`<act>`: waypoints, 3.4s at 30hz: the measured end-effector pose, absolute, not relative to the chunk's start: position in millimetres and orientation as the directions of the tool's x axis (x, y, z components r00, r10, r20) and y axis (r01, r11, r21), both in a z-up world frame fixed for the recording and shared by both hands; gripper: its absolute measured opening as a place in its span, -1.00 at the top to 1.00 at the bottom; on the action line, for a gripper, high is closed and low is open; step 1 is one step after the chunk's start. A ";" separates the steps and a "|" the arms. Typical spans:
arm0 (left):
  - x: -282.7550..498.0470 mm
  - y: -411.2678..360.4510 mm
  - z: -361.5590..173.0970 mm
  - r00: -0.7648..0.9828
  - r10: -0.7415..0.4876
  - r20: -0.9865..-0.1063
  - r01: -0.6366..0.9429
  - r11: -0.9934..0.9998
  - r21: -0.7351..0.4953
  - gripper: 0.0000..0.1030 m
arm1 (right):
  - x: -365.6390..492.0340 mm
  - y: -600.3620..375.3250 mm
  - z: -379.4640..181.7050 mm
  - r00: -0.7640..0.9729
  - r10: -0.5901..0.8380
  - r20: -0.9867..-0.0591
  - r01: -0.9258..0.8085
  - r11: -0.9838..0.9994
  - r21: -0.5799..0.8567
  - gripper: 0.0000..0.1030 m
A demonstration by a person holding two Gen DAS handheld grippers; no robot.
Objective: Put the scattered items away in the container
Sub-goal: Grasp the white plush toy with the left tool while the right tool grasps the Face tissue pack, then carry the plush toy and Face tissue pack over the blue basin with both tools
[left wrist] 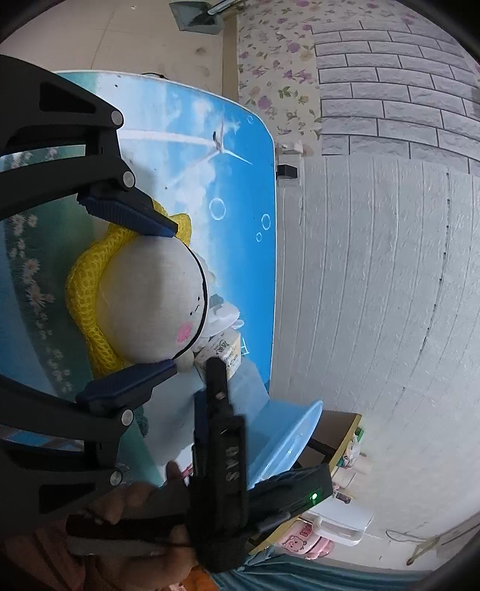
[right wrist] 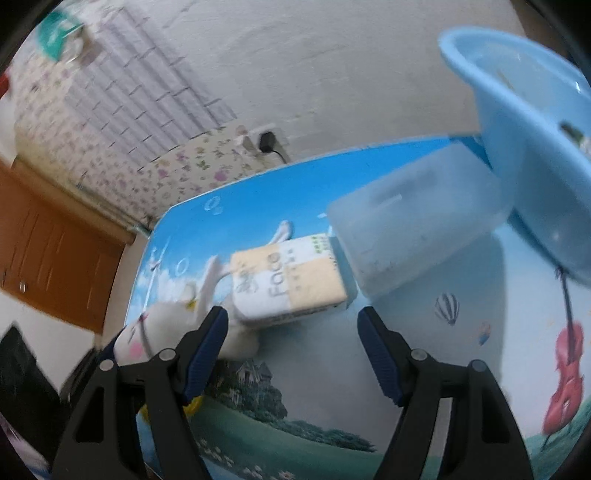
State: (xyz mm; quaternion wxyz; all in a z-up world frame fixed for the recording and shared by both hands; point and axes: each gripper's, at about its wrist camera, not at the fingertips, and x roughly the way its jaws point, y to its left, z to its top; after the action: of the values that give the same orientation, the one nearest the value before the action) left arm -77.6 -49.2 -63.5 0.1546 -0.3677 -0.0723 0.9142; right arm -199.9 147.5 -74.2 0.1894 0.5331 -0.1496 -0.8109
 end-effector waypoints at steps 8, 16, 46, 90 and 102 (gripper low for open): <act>-61.8 -60.8 -62.0 -0.674 0.321 -0.665 -0.233 -0.947 -0.220 -0.30 | -196.2 123.8 -73.8 -0.404 -0.398 -0.824 0.204 -0.917 0.343 -0.44; -47.8 -67.3 -61.0 -0.676 0.298 -0.675 -0.219 -0.955 -0.202 -0.30 | -190.9 114.6 -73.3 -0.423 -0.352 -0.835 0.289 -0.926 0.244 -0.24; -11.3 -71.2 -51.6 -0.684 0.198 -0.702 -0.178 -0.979 -0.103 -0.67 | -147.6 135.0 -59.8 -0.405 -0.428 -0.808 0.366 -0.886 0.286 -0.43; 14.9 -20.2 -33.7 -0.636 0.351 -0.687 -0.352 -0.924 -0.147 -0.40 | -89.6 152.4 -16.7 -0.386 -0.584 -0.714 0.620 -0.738 0.268 -0.18; 11.7 -21.5 -24.9 -0.664 0.310 -0.680 -0.305 -0.943 -0.131 -0.40 | -94.6 181.5 -25.8 -0.406 -0.565 -0.718 0.566 -0.773 0.288 -0.18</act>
State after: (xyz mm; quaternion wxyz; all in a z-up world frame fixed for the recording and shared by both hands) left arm 11.7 -21.5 -24.9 0.1685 -0.3734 -0.0027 0.9122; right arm -94.6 181.5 -25.8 0.3372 0.4281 0.0006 -0.8385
